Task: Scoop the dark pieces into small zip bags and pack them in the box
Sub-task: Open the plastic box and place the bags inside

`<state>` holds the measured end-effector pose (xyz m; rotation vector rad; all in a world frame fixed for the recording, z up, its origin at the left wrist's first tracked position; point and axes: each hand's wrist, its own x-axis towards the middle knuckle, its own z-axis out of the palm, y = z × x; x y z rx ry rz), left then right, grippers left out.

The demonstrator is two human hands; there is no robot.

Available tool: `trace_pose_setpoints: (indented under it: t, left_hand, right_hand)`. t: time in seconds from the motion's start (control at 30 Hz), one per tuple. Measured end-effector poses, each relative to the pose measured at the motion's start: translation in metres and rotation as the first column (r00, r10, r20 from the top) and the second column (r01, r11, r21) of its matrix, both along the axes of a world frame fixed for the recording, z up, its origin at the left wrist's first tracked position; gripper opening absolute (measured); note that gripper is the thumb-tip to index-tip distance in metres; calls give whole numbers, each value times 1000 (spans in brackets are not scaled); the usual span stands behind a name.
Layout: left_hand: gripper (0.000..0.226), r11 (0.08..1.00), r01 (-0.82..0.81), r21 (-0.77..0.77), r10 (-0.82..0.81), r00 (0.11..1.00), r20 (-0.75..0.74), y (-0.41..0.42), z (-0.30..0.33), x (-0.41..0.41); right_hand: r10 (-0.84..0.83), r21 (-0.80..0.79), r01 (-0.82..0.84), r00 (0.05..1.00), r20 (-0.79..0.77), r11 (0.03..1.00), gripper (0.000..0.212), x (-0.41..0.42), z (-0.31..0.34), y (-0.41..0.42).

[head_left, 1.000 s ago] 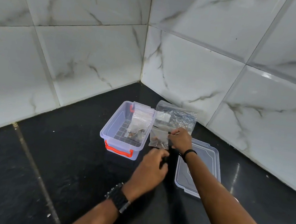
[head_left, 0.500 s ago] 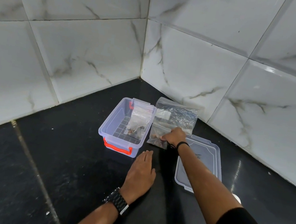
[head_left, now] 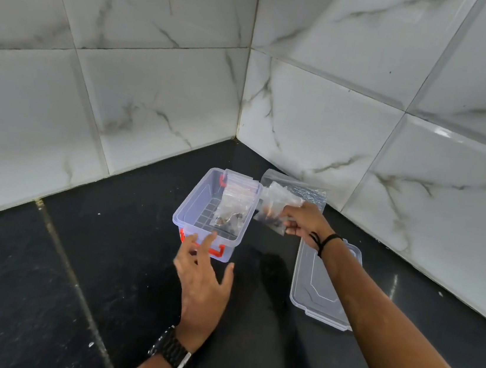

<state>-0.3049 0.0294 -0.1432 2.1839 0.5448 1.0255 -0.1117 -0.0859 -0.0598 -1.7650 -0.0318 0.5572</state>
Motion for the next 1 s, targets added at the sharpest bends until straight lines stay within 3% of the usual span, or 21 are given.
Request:
trace_pose_setpoints:
  t: [0.1,0.2,0.37,0.43,0.53,0.6,0.7,0.8,1.0]
  left_hand:
    - [99,986,-38,-164,26,997,-76,20,4,10]
    - [112,948,-11,-319,-32,991,-131,37,1,18]
    - [99,911,108,-398,-135,990,-38,44,-8,25]
    - [92,916,103,-388,-123,992,-27,41,-10,26]
    - [84,929,112,-352,-113,993,17,35,-17,26]
    - [83,929,125,-349,-119,992,38,34,-20,26]
    - [82,932,129,-338,-123,992,41,34,-20,27]
    - [81,938,128,-321,-125,992,27,36,-21,30]
    - [80,922,169,-348,-160,986,54,42,-25,32]
  right_hand:
    - [-58,129,52,997,44,990,10,-1,15,13]
    - [-71,132,59,994,86,989,6,-4,24,21]
    - [-200,-4,215,911,361,977,14,-1,34,28]
    - [-237,18,256,864,445,966,12,2,39,31]
    - [-126,184,58,915,384,981,6,2,46,37]
    - [-16,224,-53,955,296,973,19,1,48,44]
    - [190,96,-209,966,175,973,20,-3,43,55]
    - [374,-101,-363,917,139,926,14,-8,34,67]
    - [542,-375,-473,834,101,798,11,-5,22,89]
